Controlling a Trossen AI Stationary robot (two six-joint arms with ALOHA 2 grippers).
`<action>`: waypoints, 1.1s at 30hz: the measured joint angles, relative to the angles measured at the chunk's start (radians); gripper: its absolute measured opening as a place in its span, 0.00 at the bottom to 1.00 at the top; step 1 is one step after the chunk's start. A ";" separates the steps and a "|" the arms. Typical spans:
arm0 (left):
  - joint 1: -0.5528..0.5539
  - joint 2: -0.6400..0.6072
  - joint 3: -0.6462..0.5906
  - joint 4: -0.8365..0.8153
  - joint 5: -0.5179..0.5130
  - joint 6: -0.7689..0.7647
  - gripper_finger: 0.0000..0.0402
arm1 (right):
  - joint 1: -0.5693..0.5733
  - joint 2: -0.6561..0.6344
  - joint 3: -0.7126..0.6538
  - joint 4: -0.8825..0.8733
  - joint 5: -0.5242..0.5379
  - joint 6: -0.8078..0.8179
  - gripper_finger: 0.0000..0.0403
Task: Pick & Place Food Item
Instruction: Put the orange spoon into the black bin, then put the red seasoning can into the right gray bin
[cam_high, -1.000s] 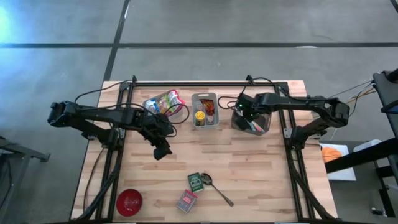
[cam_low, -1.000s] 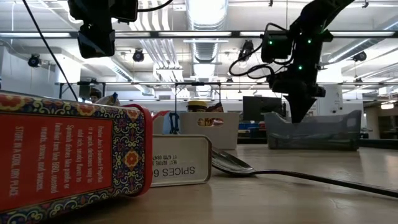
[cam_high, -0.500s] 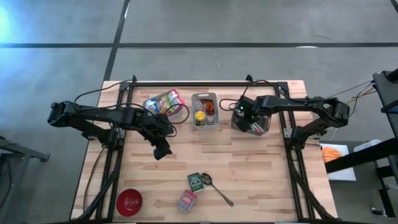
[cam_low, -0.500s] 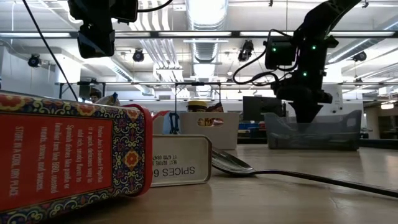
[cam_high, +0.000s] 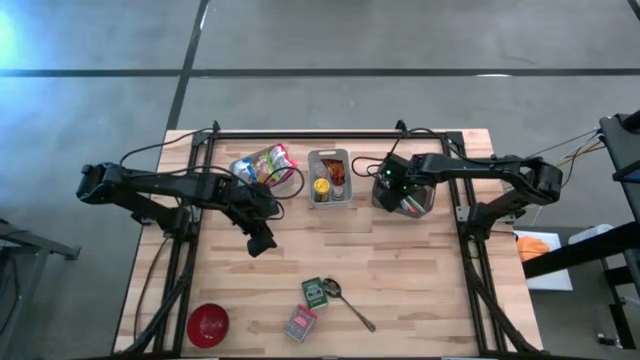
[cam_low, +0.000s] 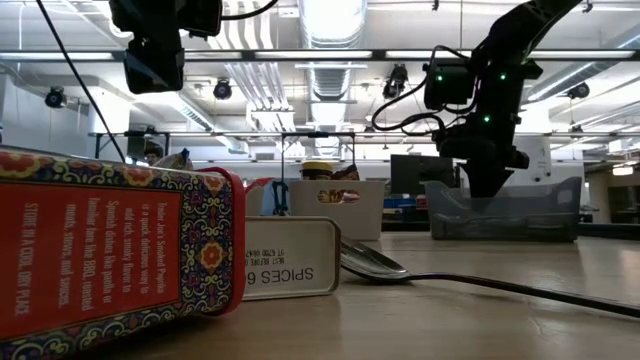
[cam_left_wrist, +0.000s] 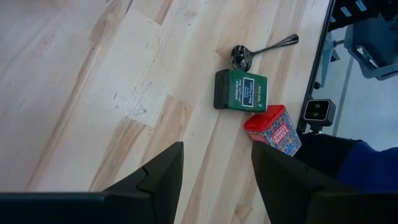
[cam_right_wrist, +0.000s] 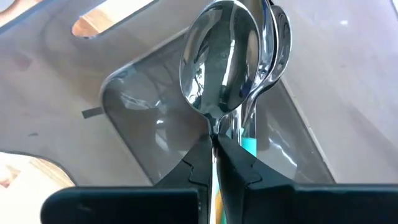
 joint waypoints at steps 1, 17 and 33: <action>0.000 0.000 0.000 0.000 0.000 0.000 0.48 | 0.000 0.000 0.000 0.000 0.000 0.001 0.02; 0.000 0.000 0.000 0.000 0.000 -0.001 0.48 | 0.000 0.000 0.000 0.004 -0.025 0.024 0.34; 0.000 0.000 0.000 -0.025 0.030 -0.216 0.48 | 0.039 -0.004 0.071 -0.013 -0.025 0.175 0.50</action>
